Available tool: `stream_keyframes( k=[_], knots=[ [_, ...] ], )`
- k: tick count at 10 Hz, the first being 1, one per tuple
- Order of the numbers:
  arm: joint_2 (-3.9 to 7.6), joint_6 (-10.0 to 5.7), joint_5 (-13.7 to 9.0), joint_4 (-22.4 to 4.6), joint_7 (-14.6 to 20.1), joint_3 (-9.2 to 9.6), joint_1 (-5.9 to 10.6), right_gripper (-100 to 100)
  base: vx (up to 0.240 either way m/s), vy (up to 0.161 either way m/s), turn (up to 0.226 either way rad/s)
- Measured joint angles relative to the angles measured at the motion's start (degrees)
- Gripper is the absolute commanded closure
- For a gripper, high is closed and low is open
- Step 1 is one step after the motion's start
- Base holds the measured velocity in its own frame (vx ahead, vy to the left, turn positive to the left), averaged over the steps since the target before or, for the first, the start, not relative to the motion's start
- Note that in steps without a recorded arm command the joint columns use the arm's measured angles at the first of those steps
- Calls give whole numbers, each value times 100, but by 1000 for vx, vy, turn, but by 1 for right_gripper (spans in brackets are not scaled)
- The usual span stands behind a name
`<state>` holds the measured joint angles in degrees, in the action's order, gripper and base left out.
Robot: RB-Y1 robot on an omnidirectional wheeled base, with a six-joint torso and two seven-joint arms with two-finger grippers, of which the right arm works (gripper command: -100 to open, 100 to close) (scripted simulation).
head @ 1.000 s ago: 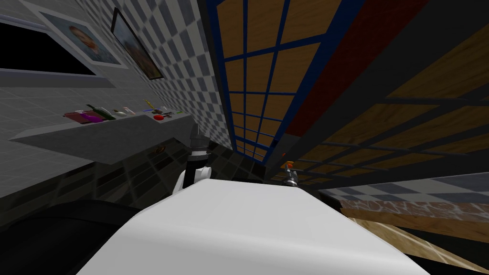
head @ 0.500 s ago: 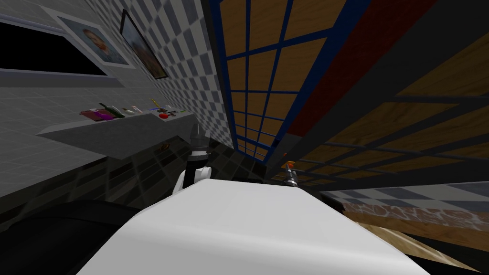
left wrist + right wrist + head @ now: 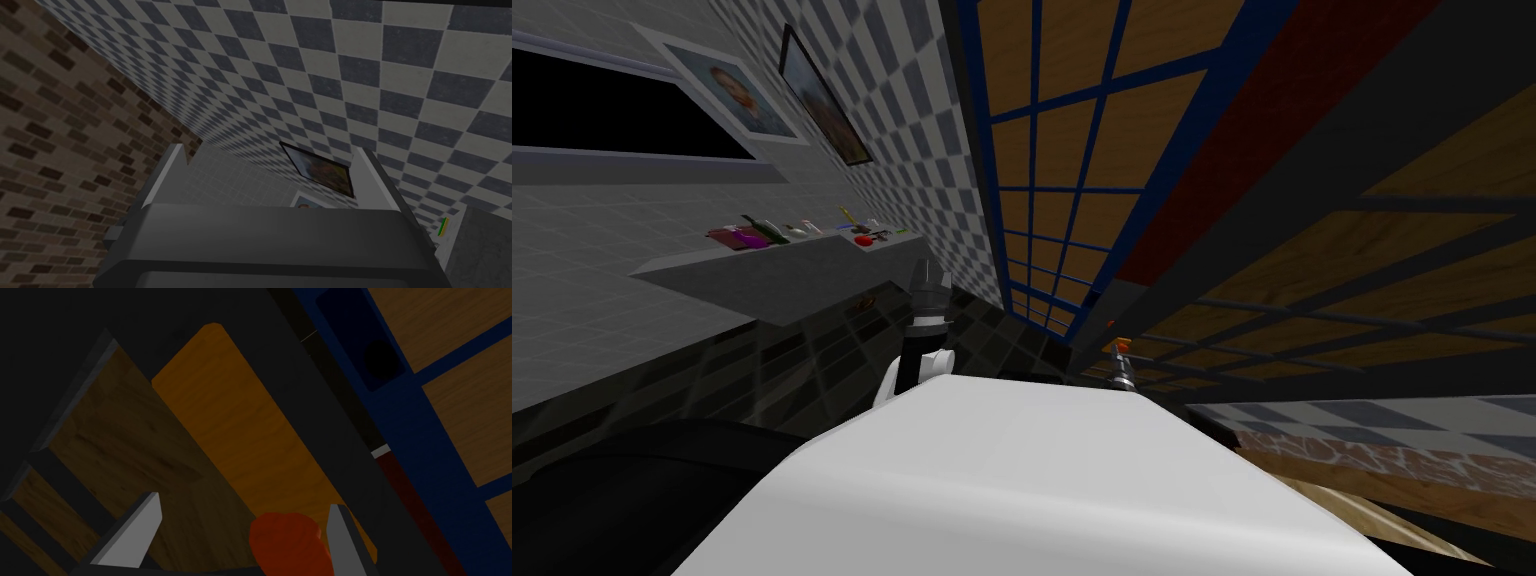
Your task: Pull the door open
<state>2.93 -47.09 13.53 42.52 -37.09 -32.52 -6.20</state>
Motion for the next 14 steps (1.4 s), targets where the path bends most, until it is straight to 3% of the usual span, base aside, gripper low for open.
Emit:
stream_keyframes(
  k=[1,4,7,8,12,14],
  knots=[
    [64,-47,-15,-138,57,0,46,100,-21,-5,52],
    [-2,47,-95,169,473,148,-124,100,-33,-14,40],
    [93,-140,-151,-315,426,77,138,100,-4,-2,-6],
    [164,-289,-179,-611,380,31,271,100,7,-18,3],
    [82,-152,-155,-399,412,63,124,100,-6,3,29],
    [45,-170,-162,-344,644,128,157,100,-44,-5,82]
  ],
)
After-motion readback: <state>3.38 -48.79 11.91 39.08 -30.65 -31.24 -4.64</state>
